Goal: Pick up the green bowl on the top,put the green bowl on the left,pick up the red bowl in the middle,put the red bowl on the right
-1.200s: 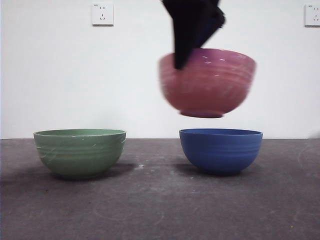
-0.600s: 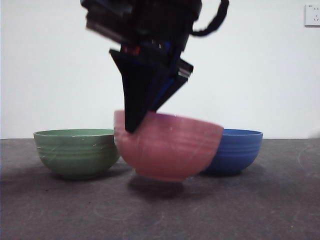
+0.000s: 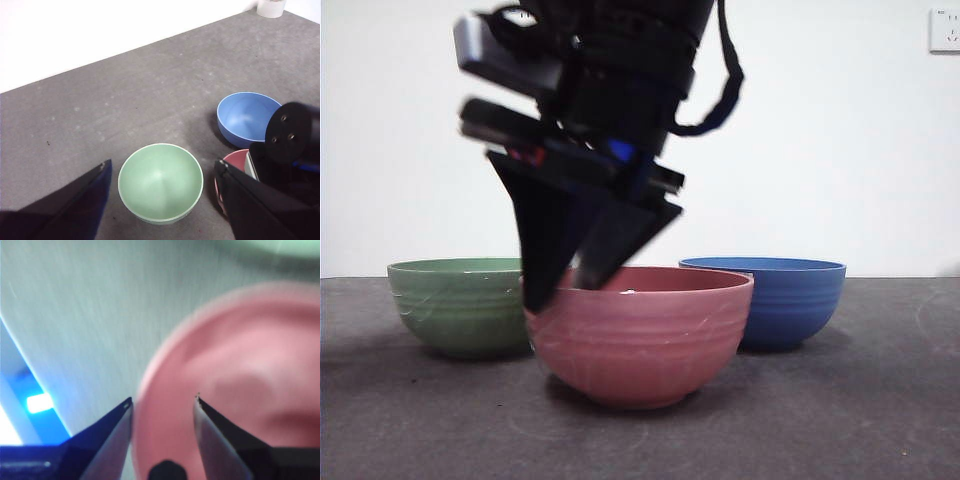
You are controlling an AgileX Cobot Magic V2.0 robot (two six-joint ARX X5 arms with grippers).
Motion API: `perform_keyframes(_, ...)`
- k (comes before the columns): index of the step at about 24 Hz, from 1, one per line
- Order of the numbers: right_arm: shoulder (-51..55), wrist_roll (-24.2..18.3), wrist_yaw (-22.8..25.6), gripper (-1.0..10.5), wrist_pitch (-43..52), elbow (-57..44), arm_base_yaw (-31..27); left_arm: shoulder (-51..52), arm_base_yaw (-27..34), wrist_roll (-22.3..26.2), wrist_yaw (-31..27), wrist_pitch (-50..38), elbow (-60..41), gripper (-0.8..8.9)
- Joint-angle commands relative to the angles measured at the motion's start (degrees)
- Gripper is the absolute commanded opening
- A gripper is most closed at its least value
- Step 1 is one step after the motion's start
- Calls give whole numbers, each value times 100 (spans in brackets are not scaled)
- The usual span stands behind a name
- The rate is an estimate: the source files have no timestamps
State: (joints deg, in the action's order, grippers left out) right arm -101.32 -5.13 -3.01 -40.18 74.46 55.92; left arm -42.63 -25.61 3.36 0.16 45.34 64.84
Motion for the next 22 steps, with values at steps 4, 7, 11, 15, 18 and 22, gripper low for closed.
perform_keyframes(4, 1552, 35, 57, 189, 229, -2, -109, 22, 17, -46, -15, -166, -17, 344)
perform_keyframes(7, 2662, -2, 391, 185, 219, -2, -531, 22, 17, -83, -7, -345, -17, 340)
perform_keyframes(11, 3901, -72, 638, -15, 74, -79, -1504, 24, 17, -59, 35, -282, -20, -6)
perform_keyframes(15, 5167, 120, 640, -15, 778, -1362, -2529, 212, 20, -59, -37, -221, -326, -8)
perform_keyframes(18, 6124, 531, 645, -15, 1641, -2736, -3064, 684, 24, -201, -175, -431, -1165, -8)
perform_keyframes(22, 6802, 796, 638, -15, 2424, -3921, -3274, 1311, 28, -627, -186, -1056, -2308, -8)
